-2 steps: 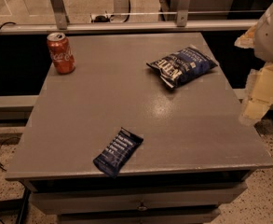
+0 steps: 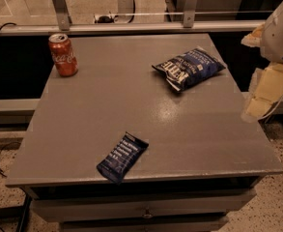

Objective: Move blue chip bag near rxbar blueberry

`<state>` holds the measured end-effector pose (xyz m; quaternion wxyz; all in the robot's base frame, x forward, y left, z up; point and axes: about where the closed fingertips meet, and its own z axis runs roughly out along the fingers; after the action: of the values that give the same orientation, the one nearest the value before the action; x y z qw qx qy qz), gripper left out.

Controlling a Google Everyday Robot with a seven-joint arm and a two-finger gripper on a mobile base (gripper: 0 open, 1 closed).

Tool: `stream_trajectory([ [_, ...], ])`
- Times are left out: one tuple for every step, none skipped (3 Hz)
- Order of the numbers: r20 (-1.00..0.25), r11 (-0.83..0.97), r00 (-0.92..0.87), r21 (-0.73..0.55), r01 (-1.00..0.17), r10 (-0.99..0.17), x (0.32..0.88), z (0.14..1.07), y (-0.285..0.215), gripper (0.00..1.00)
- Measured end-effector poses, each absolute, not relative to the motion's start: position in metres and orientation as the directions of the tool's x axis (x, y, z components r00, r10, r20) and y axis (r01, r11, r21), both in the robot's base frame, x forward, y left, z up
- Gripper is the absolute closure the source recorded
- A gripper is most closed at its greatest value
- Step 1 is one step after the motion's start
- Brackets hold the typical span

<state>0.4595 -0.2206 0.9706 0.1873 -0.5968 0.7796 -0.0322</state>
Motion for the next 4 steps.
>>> stream_trajectory([
  [-0.351,0.329,-0.213,-0.314,-0.891,-0.912,0.513,0.955,-0.226,0.0],
  [-0.45,0.382,-0.211,-0.332,-0.862,-0.868,0.573,0.934,-0.231,0.0],
  [-0.543,0.452,-0.241,-0.298,-0.841,-0.805,0.622,0.91,-0.238,0.0],
  [-0.623,0.513,-0.271,-0.246,-0.822,-0.734,0.664,0.883,-0.241,0.0],
])
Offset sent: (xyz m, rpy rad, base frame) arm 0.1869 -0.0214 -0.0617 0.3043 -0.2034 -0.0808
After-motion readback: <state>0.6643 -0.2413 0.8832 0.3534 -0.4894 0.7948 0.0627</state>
